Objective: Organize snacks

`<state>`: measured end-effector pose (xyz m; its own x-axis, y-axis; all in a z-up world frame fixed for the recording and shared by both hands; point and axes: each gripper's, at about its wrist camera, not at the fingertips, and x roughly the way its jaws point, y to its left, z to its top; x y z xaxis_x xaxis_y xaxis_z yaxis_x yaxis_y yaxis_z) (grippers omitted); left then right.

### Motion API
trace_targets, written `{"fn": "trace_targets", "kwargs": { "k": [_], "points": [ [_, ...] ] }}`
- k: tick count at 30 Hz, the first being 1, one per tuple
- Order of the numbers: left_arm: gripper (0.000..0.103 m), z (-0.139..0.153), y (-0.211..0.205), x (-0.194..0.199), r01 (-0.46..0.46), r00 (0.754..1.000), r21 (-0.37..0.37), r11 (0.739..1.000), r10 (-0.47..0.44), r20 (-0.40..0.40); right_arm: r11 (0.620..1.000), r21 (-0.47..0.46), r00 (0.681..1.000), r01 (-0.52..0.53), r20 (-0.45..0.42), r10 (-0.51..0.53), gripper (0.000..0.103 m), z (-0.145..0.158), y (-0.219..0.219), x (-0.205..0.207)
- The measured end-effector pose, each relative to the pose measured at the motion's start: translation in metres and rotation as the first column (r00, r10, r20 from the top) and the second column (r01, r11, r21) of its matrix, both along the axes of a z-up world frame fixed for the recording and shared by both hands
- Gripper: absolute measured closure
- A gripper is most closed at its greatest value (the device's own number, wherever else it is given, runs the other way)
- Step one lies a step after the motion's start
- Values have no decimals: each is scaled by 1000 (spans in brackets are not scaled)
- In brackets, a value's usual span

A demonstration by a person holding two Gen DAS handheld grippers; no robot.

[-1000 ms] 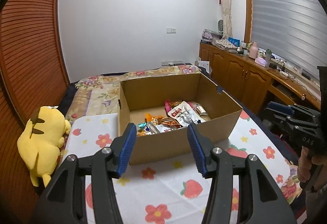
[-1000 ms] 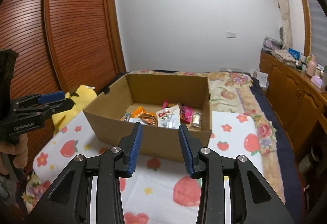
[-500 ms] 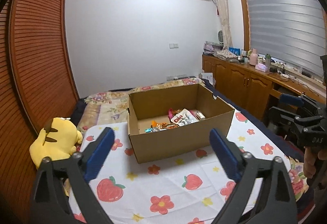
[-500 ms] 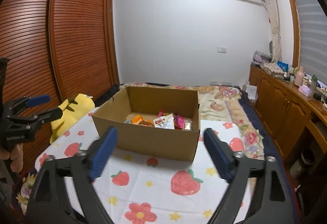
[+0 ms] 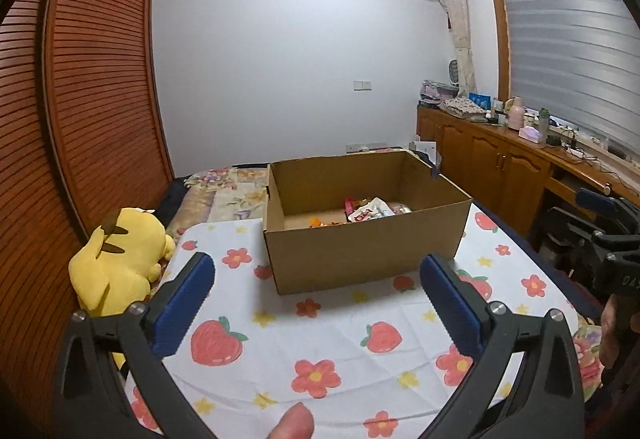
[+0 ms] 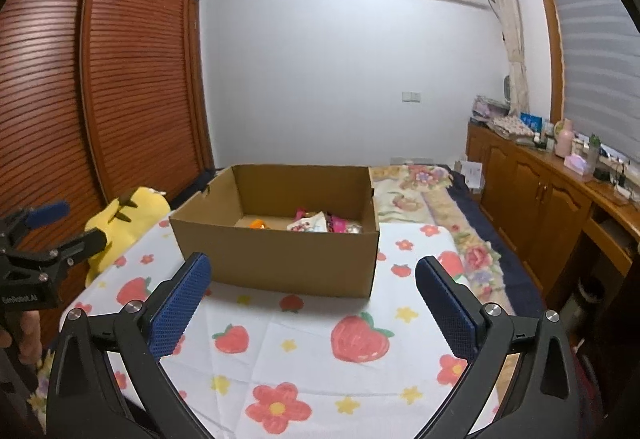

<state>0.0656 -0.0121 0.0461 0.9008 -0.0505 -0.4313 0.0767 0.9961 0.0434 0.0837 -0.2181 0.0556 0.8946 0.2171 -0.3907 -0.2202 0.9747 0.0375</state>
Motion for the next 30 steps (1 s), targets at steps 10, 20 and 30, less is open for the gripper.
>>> {"fn": "trace_targets", "kwargs": {
  "k": [10,20,30],
  "points": [
    [0,-12,-2,-14,-24,1000,-3,1000,24,5,999,-14,999,39,20,-38,0,-8,-3,-12],
    [0,-23,-1,-17,-25,1000,-20,1000,24,-10,999,-11,999,44,-4,-44,0,-19,-3,-10],
    [0,-24,6,-17,-44,999,-39,998,43,-10,999,-11,999,51,-6,-51,0,-20,-5,-11]
  ]
}}
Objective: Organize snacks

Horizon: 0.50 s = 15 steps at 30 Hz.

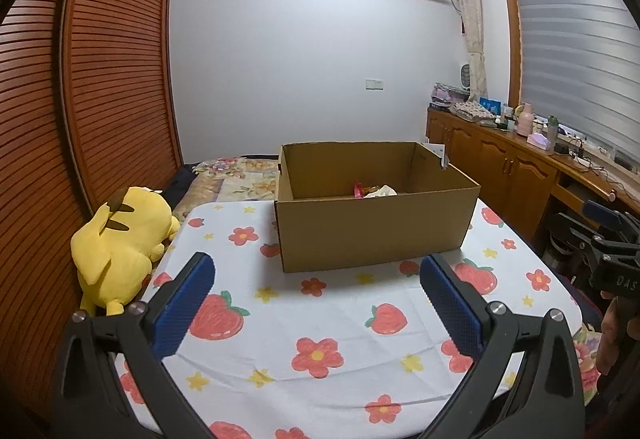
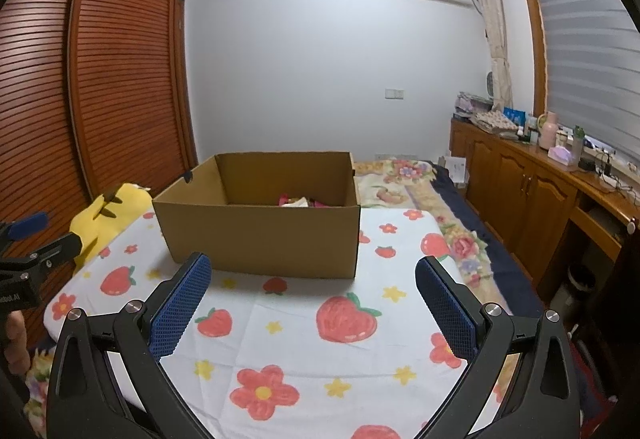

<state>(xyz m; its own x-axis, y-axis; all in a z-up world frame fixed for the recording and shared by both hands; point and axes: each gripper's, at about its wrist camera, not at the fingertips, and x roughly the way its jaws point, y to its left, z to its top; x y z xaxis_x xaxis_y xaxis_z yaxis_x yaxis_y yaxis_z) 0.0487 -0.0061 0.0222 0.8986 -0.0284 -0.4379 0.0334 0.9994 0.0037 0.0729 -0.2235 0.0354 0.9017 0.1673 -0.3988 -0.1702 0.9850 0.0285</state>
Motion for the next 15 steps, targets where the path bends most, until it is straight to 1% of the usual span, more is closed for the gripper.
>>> {"fn": "trace_targets", "kwargs": {
  "k": [15],
  "points": [
    [0,-1,2,-1,-8,1000,0,1000,8,5,1000,4,1000,2,4,-2,0,0,0,0]
  ]
}}
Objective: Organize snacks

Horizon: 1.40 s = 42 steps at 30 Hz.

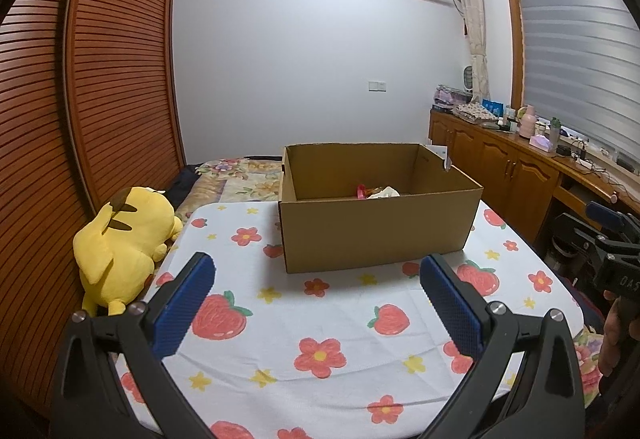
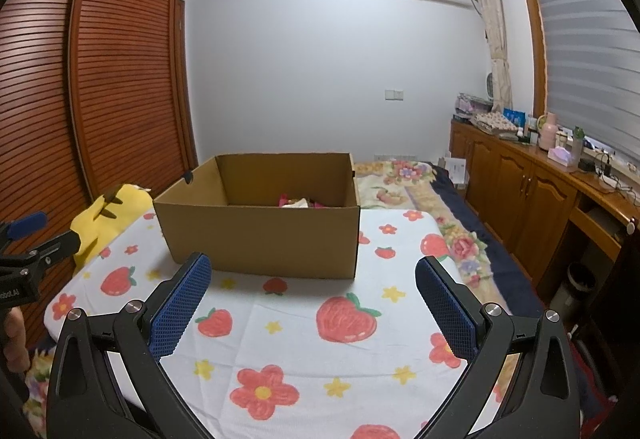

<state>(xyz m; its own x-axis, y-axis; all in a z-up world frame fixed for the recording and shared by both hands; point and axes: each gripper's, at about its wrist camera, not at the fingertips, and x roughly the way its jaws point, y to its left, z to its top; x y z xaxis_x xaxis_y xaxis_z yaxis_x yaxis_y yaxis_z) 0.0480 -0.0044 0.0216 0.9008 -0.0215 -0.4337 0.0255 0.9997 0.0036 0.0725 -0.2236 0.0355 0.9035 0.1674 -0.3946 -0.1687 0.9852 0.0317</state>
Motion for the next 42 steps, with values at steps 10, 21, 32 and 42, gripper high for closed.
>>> {"fn": "trace_targets", "kwargs": {
  "k": [10,21,32,42],
  "points": [
    [0,1,1,-2,1,1000,5,1000,-1,6,1000,2,1000,-5,3,5,0,2,0,0],
    [0,2,1,-2,-1,1000,3,1000,1,7,1000,-2,1000,-2,9,2,0,1,0,0],
    [0,2,0,-3,0,1000,3,1000,0,7,1000,-1,1000,-1,9,2,0,1,0,0],
    [0,1,0,-4,1,1000,1,1000,-1,7,1000,-1,1000,-3,8,3,0,1,0,-1]
  ]
}}
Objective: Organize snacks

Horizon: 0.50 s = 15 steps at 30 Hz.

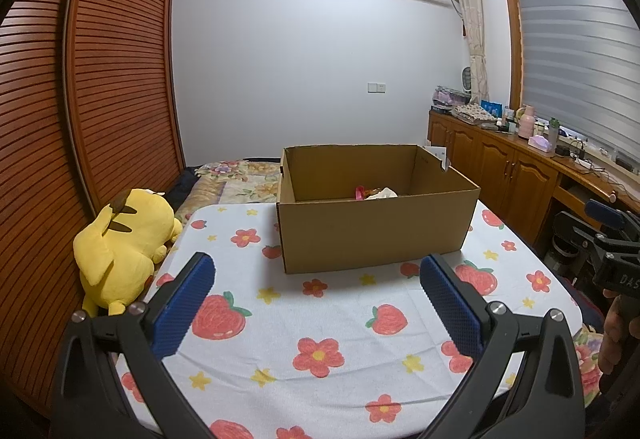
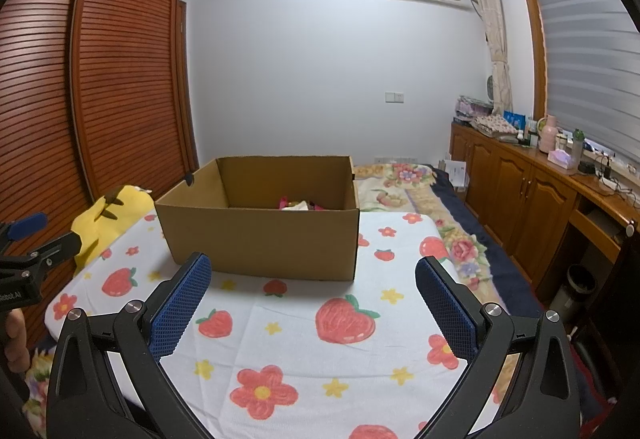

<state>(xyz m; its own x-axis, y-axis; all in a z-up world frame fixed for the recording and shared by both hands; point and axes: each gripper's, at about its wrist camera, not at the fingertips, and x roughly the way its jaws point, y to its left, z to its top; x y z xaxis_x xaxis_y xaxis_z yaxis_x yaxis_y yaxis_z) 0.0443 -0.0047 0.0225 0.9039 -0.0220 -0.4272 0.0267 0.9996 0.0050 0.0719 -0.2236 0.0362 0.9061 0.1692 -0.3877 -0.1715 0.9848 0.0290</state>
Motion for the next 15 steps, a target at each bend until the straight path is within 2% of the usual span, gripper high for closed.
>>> {"fn": "trace_targets", "kwargs": {
  "k": [15],
  "points": [
    [0,0,0,0,2,1000,-3,1000,-2,-3,1000,-2,1000,0,2,0,0,0,0,0]
  ]
}}
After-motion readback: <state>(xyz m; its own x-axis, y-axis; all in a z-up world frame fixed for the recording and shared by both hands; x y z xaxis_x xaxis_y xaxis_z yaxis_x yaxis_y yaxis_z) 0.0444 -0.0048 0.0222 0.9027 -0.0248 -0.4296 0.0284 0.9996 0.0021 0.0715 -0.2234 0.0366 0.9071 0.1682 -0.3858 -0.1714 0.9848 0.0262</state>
